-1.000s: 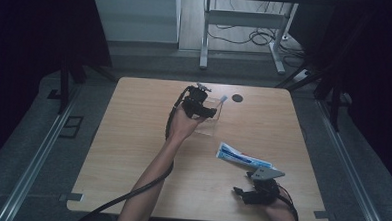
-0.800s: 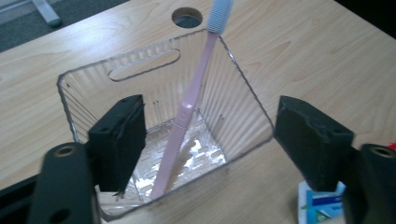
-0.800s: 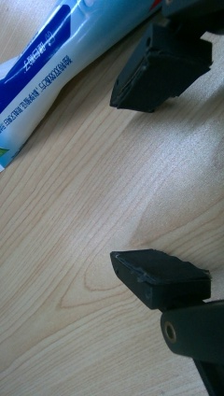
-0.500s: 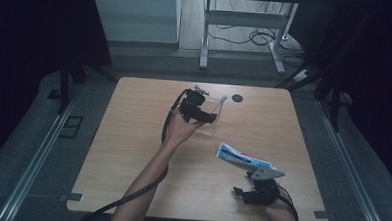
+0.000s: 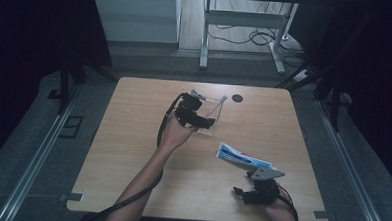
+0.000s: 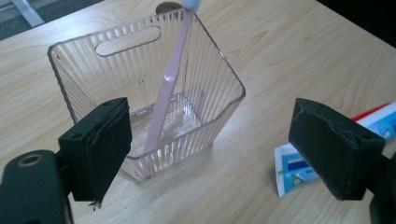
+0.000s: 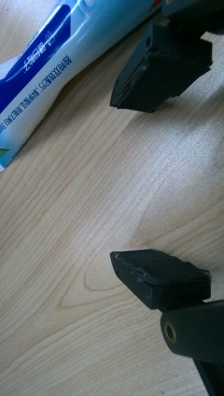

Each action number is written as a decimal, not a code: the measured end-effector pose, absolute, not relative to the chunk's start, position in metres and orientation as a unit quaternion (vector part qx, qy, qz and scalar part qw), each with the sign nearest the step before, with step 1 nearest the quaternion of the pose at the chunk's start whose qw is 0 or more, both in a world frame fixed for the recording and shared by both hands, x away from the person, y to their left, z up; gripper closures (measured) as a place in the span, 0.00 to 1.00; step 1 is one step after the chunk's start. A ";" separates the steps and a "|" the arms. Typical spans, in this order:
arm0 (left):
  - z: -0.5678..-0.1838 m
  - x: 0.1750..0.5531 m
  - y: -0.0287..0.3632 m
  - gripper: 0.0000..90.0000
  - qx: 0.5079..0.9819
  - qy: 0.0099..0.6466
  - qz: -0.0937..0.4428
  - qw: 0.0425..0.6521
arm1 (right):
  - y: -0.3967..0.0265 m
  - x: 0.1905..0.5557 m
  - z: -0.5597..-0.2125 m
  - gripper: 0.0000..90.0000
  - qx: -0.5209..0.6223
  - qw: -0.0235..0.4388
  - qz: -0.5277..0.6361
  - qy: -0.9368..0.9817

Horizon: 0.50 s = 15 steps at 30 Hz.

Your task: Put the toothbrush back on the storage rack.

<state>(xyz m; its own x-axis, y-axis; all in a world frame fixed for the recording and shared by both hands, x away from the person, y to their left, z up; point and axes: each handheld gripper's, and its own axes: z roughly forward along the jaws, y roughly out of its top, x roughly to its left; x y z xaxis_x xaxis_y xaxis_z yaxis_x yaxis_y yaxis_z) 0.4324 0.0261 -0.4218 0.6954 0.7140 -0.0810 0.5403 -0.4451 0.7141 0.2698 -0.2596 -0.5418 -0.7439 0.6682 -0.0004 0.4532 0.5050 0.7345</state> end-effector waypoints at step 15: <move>-0.424 0.412 0.039 0.15 0.846 0.356 0.127 0.375 | -0.260 0.270 -0.542 0.24 0.328 0.144 0.374 0.856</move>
